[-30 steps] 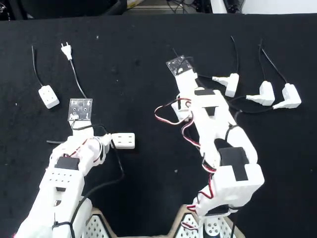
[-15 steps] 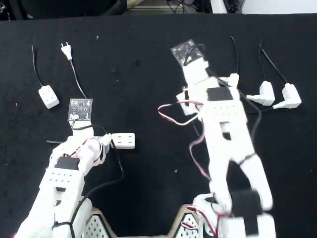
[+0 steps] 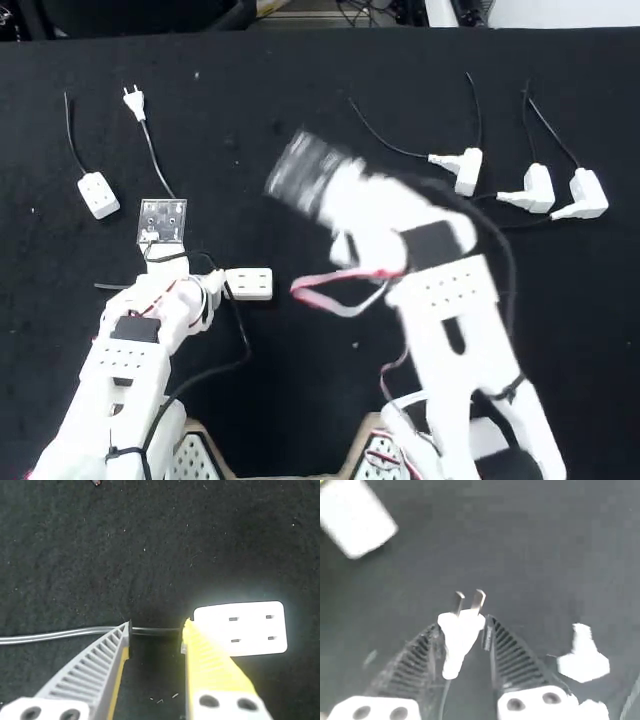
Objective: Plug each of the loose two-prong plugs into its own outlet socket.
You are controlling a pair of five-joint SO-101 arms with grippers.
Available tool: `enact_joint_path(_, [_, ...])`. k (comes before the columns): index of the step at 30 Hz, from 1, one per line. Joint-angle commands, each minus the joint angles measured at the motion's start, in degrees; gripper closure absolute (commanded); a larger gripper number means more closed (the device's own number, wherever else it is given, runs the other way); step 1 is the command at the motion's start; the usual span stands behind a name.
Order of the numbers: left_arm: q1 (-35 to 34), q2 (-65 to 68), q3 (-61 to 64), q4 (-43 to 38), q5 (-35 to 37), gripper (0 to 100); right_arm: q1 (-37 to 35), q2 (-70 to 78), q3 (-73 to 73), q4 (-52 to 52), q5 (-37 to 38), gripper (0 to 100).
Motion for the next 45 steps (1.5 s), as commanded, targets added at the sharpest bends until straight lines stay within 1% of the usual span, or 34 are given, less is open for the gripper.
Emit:
enact_joint_path(1, [-0.48, -1.23, -1.98, -0.7, 0.26, 82, -5.01, -4.97, 6.9, 6.15, 7.65, 98.8])
enact_joint_path(3, [-0.48, -1.23, -1.98, -0.7, 0.26, 82, -5.98, -6.81, 13.23, 4.84, 8.53, 98.8])
enact_joint_path(8, [-0.48, -1.23, -1.98, -0.7, 0.26, 82, -6.59, -10.95, 30.64, -6.86, 8.44, 98.8])
enact_joint_path(10, [-0.48, -1.23, -1.98, -0.7, 0.26, 82, -6.59, -12.62, 36.0, -11.16, 8.35, 98.8])
enact_joint_path(12, [-0.48, -1.23, -1.98, -0.7, 0.26, 82, -6.33, -14.37, 39.16, -13.36, 8.26, 98.7])
enact_joint_path(13, [-0.48, -1.23, -1.98, -0.7, 0.26, 82, -6.24, -15.25, 39.78, -13.27, 7.47, 98.6])
enact_joint_path(15, [-0.48, -1.23, -1.98, -0.7, 0.26, 82, -6.24, -16.84, 39.96, -12.31, 2.99, 98.5])
enact_joint_path(17, [-0.48, -1.23, -1.98, -0.7, 0.26, 82, -6.59, -18.33, 39.96, -11.25, -0.35, 96.3])
enact_joint_path(21, [-0.48, -1.23, -1.98, -0.7, 0.26, 82, -6.33, -21.05, 40.22, -10.81, -1.85, 83.2])
enact_joint_path(23, [-0.48, -1.23, -1.98, -0.7, 0.26, 82, -6.33, -22.11, 40.31, -10.81, -2.11, 80.1])
enact_joint_path(30, [-0.48, -1.23, -1.98, -0.7, 0.18, 82, -6.33, -23.43, 40.48, -10.81, -2.29, 82.2])
enact_joint_path(35, [-0.48, -1.23, -1.98, -0.7, 0.18, 82, -8.09, -23.43, 42.51, -11.52, -8.0, 82.2])
enact_joint_path(39, [-0.48, -1.23, -1.98, -0.7, 0.18, 82, -8.09, -23.43, 45.76, -15.38, -8.18, 82.2])
enact_joint_path(43, [-0.48, -1.23, -1.98, -0.7, 0.18, 82, -8.09, -23.08, 49.54, -21.8, -8.44, 82.2])
enact_joint_path(45, [-0.48, -1.23, -1.98, -0.62, 0.18, 82, -7.74, -23.16, 50.07, -23.03, -8.44, 82.2])
